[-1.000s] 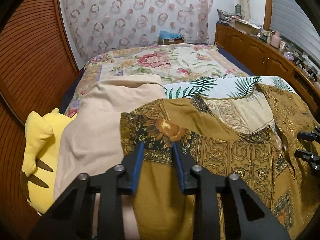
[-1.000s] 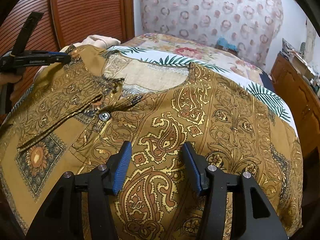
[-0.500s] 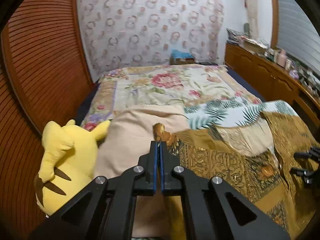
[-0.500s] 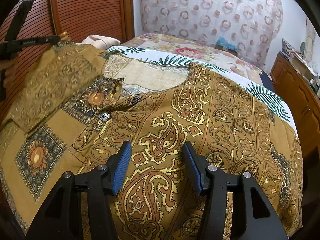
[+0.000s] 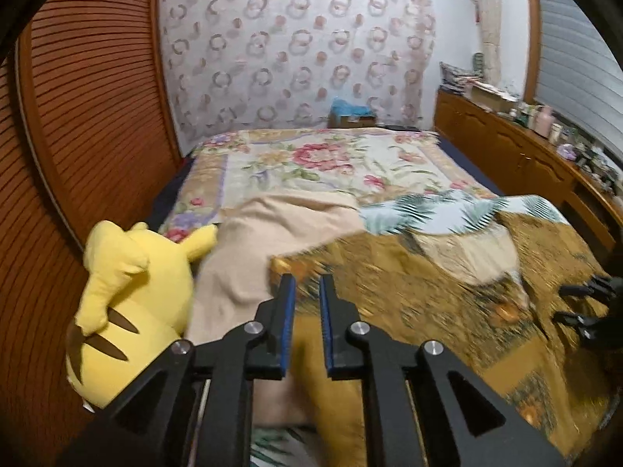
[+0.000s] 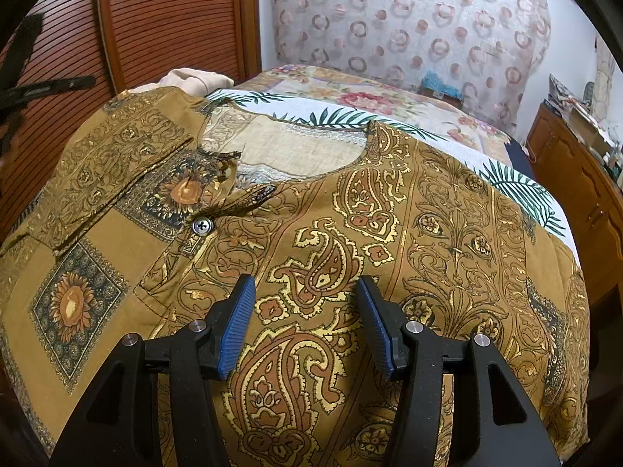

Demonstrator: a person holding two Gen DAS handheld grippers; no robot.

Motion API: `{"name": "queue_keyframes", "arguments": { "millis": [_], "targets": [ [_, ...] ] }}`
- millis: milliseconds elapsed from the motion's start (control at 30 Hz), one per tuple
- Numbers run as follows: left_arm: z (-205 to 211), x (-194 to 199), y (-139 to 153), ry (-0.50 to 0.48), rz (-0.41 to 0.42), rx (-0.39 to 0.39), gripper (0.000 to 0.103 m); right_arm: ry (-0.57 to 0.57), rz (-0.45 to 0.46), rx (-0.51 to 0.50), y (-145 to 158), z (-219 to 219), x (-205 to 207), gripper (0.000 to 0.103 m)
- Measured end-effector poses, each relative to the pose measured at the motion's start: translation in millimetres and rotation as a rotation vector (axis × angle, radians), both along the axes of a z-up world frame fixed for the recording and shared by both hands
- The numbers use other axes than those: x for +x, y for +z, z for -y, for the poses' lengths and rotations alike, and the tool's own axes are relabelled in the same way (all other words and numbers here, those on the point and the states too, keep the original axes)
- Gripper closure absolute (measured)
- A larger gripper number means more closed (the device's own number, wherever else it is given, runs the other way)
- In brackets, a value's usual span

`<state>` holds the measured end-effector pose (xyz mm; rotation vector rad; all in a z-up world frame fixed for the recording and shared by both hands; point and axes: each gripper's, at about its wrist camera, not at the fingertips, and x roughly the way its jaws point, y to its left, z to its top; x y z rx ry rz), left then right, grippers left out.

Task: Fold small clothes

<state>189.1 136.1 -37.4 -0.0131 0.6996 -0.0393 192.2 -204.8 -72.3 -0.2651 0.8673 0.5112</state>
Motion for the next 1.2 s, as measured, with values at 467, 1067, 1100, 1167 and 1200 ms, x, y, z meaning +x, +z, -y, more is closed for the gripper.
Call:
{"name": "queue_keyframes", "arguments": {
  "millis": [467,1067,1100,1167,1200],
  "targets": [
    [64.9,-32.3,-40.5,-0.118,-0.084,-0.046,0.088,0.000,0.000,0.000,0.0,0.2,-0.2,0.048],
    [96.0,-28.7,-70.9,-0.175,-0.167,0.024,0.084,-0.035,0.028,0.097,24.2,36.9,-17.0,0.047],
    [94.9,-28.4,-70.9,-0.178,-0.166,0.018,0.084,-0.047,0.040,0.104,30.2,46.1,-20.4,0.047],
    [94.7,-29.6,-71.6,-0.187,-0.159,0.011,0.082,-0.073,0.066,0.099,39.0,62.5,-26.2,0.047],
    [95.4,-28.6,-71.7,-0.190,-0.159,0.011,0.080,-0.095,0.082,0.089,43.1,73.3,-28.6,0.047]
  ]
}}
